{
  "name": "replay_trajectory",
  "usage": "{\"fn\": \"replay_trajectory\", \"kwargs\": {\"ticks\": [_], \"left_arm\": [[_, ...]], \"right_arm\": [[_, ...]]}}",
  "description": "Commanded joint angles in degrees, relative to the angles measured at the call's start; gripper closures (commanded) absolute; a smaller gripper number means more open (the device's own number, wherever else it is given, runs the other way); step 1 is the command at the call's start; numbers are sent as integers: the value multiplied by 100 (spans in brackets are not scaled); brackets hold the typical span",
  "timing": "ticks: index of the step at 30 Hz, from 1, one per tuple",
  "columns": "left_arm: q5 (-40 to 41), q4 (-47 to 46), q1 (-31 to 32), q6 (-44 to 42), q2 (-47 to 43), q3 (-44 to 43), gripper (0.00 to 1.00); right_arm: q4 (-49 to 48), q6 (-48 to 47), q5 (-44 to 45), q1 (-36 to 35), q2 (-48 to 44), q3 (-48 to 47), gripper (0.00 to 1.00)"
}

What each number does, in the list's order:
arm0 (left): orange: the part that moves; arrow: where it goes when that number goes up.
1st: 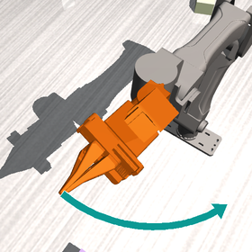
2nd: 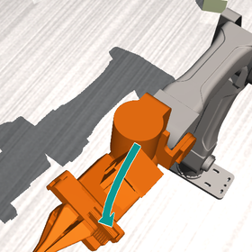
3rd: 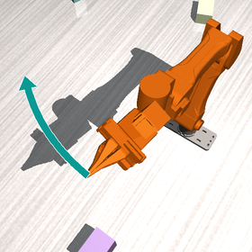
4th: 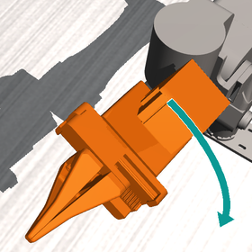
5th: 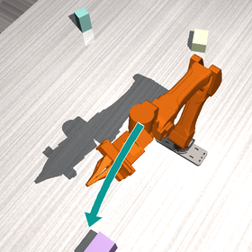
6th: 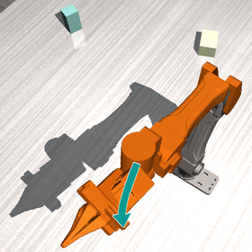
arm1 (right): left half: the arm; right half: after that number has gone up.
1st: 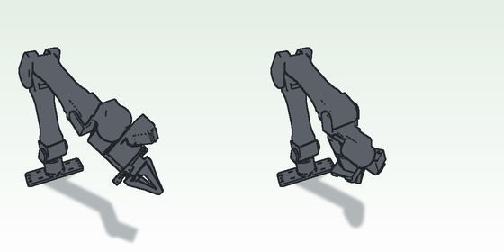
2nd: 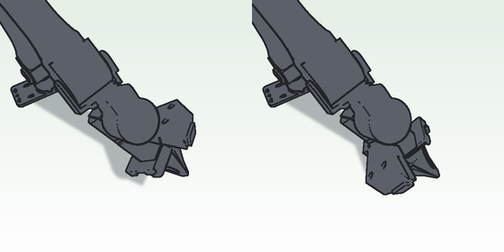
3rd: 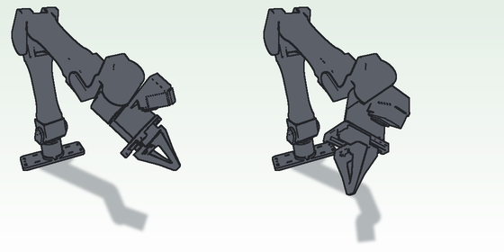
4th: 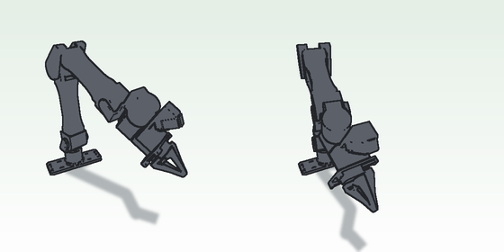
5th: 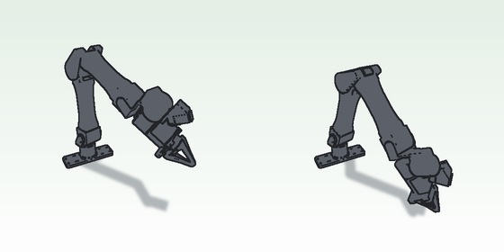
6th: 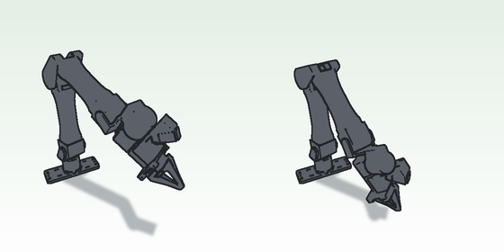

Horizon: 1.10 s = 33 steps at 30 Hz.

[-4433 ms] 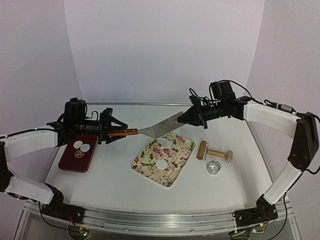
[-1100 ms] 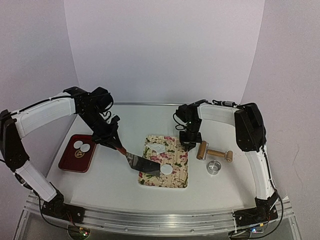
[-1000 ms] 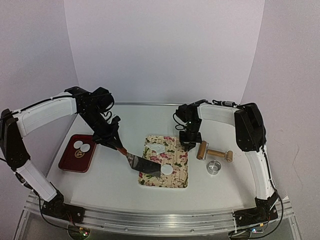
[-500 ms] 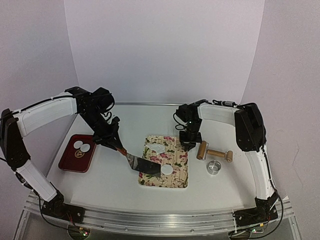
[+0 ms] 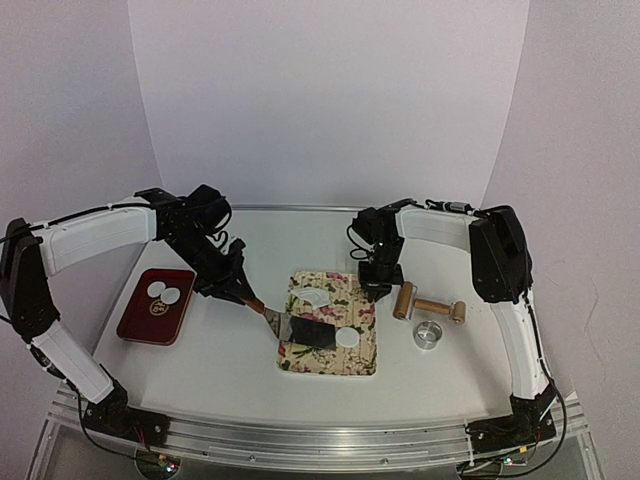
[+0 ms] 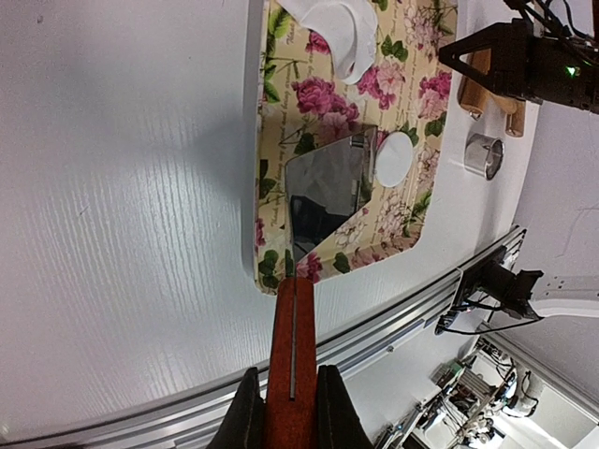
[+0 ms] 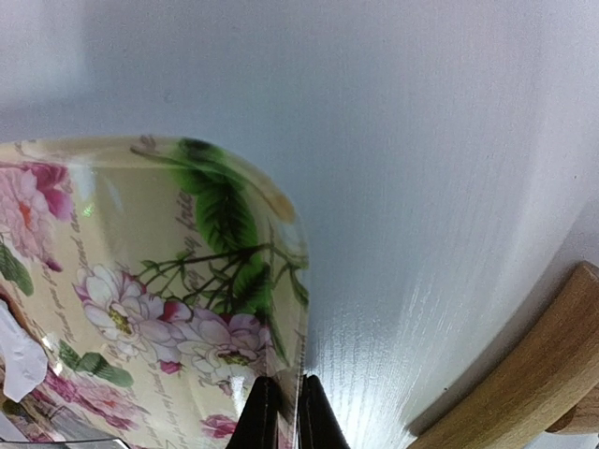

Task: Roll out the dumpling wrappers from the dough

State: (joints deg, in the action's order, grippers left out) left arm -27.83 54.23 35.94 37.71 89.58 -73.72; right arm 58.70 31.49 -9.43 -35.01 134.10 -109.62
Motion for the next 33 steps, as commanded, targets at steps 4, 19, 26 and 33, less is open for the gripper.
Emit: {"fn": "replay_trajectory", "kwargs": {"ticks": [4, 19, 26, 33], "left_arm": [[26, -275, 18, -52, 80, 183, 100], [-183, -648, 18, -338, 295, 336, 100], [-255, -820, 18, -349, 356, 438, 100], [-279, -1011, 18, -286, 335, 570, 100]], "right_arm": [[181, -169, 72, -50, 212, -110, 100], [194, -135, -7, -50, 270, -175, 100], [251, -135, -4, -53, 274, -190, 100], [304, -151, 20, -54, 266, -208, 100]]}}
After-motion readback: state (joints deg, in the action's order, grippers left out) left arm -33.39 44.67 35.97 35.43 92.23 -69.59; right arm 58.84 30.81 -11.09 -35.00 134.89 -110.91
